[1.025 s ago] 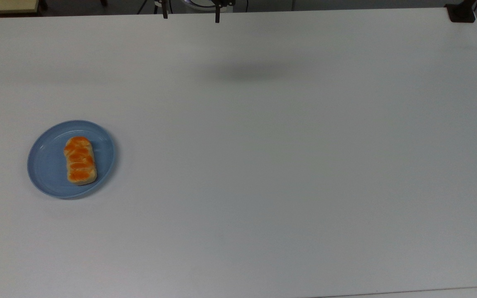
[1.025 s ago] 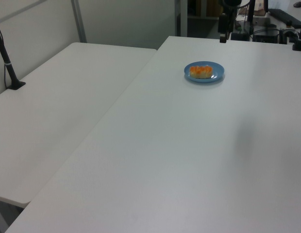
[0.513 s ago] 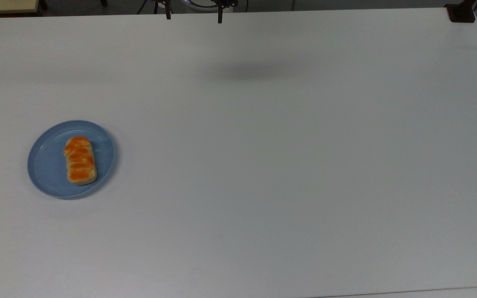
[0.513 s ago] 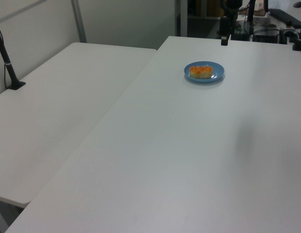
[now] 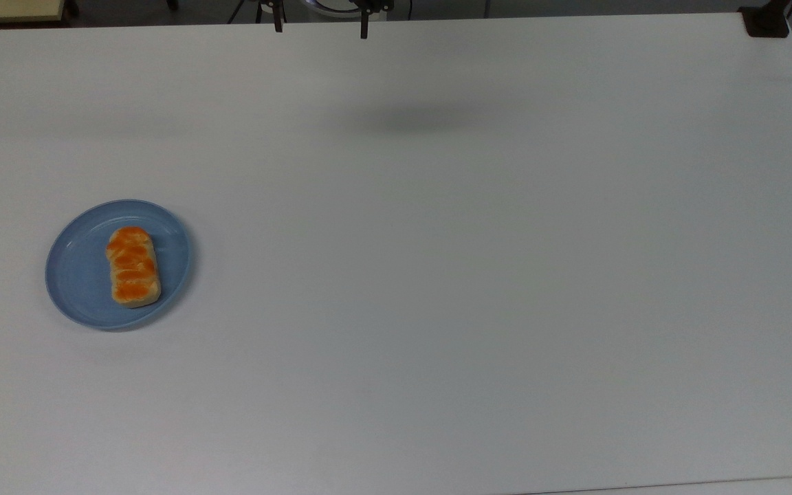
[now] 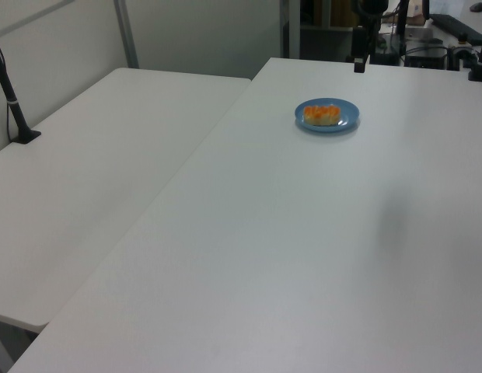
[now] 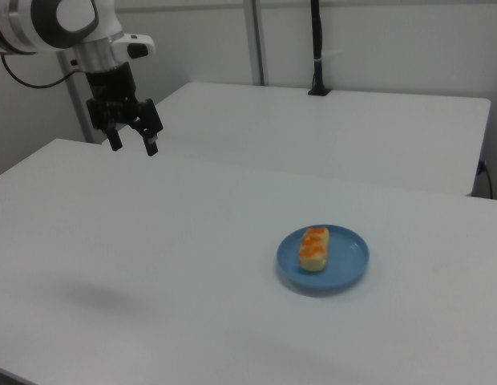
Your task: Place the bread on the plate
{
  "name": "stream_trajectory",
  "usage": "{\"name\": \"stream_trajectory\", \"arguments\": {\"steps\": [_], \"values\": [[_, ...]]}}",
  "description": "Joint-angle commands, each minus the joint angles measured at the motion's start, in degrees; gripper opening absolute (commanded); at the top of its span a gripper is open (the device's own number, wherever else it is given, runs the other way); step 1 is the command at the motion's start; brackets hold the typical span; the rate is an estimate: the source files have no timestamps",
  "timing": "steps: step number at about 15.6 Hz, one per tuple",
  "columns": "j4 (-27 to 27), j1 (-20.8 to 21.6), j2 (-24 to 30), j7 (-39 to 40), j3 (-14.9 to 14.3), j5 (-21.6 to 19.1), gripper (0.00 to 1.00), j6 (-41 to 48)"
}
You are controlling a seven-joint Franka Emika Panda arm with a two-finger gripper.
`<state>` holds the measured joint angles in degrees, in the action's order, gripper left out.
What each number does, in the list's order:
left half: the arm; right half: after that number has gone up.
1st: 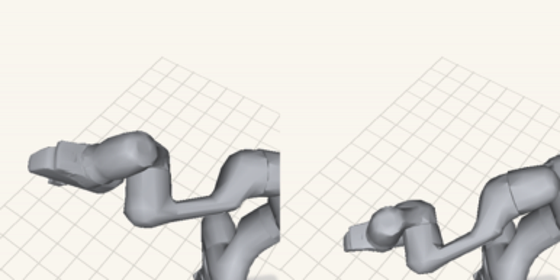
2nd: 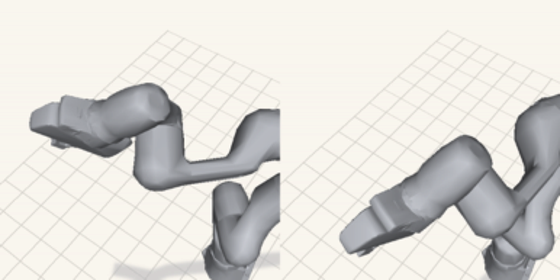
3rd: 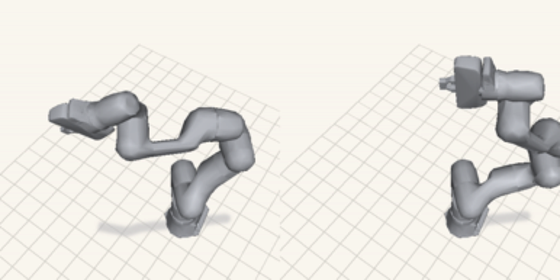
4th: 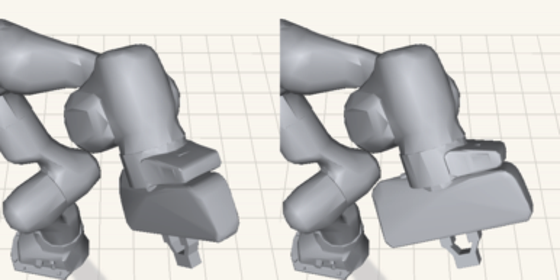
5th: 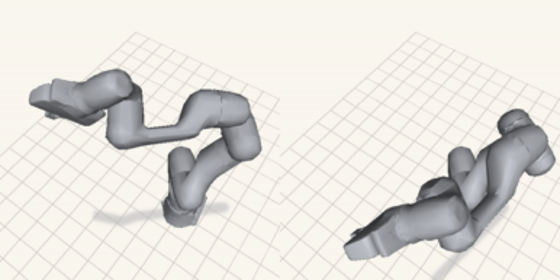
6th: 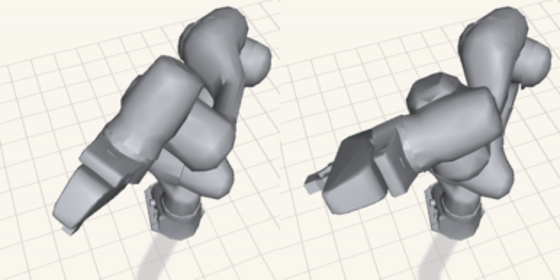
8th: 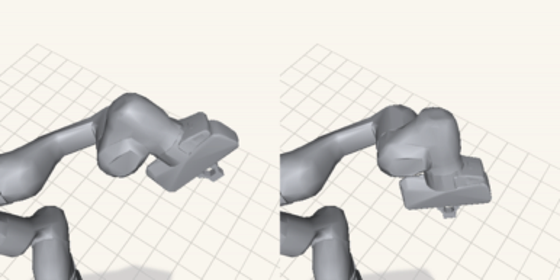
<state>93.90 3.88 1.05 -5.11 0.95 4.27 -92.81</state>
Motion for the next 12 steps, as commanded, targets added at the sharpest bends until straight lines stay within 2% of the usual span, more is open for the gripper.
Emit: {"name": "stream_trajectory", "arguments": {"steps": [1, 12], "values": [[1.1, 0.1, 1.3, -0.3, -0.7, -0.9, 1.0, 0.5], [0.5, -0.5, 0.7, 0.4, -1.2, -1.7, 1.0, 0.0]]}}
